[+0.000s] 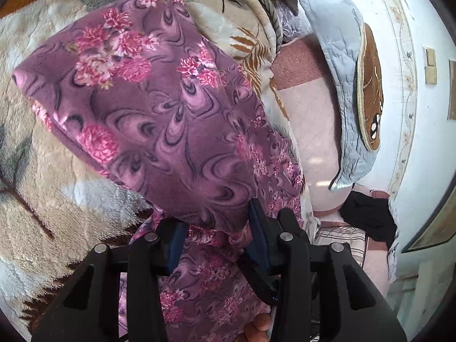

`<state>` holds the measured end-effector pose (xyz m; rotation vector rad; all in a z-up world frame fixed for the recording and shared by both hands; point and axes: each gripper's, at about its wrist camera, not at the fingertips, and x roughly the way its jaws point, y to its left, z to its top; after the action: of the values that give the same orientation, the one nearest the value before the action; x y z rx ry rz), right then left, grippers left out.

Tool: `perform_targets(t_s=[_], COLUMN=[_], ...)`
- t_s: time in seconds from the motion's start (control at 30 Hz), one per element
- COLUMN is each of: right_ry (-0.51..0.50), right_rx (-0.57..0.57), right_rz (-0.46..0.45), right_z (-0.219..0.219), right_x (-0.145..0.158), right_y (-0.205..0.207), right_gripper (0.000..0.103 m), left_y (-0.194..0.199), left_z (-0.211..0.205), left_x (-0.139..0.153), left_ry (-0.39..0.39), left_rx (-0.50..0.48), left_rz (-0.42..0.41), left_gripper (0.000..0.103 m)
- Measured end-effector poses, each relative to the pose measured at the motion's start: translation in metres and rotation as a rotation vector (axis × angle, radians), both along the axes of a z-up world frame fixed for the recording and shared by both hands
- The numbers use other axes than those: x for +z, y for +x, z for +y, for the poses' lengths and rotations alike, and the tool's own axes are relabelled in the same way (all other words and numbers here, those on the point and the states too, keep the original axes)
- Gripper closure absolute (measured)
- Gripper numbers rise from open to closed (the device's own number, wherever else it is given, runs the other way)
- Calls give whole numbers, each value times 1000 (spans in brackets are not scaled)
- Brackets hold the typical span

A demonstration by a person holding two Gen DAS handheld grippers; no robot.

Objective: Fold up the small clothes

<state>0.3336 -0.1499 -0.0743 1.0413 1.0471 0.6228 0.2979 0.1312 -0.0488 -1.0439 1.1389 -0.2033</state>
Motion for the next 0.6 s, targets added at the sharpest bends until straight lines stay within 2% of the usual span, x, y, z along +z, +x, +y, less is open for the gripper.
perform_targets(t_s=[0.03, 0.07, 0.1, 0.13, 0.33, 0.6], right_ry=[13, 14, 9, -3, -167, -382], right_rx=[15, 18, 15, 10, -70, -191], right_rz=[8, 10, -1, -15, -150, -210], right_z=[3, 5, 5, 2, -38, -133], right_x=[-1, -1, 1, 3, 33, 56], right_y=[2, 4, 4, 3, -15, -29], right_gripper=[63, 73, 92, 100, 101, 101], left_y=[-1, -1, -1, -1, 1, 2], left_z=[0, 1, 0, -2, -15, -34], left_x=[2, 2, 4, 4, 0, -5], left_ry=[7, 13, 17, 21, 60, 110], left_rx=[4, 5, 6, 3, -24, -62], left_rz=[-5, -6, -8, -7, 22, 45], left_gripper=[64, 64, 64, 64, 59, 59])
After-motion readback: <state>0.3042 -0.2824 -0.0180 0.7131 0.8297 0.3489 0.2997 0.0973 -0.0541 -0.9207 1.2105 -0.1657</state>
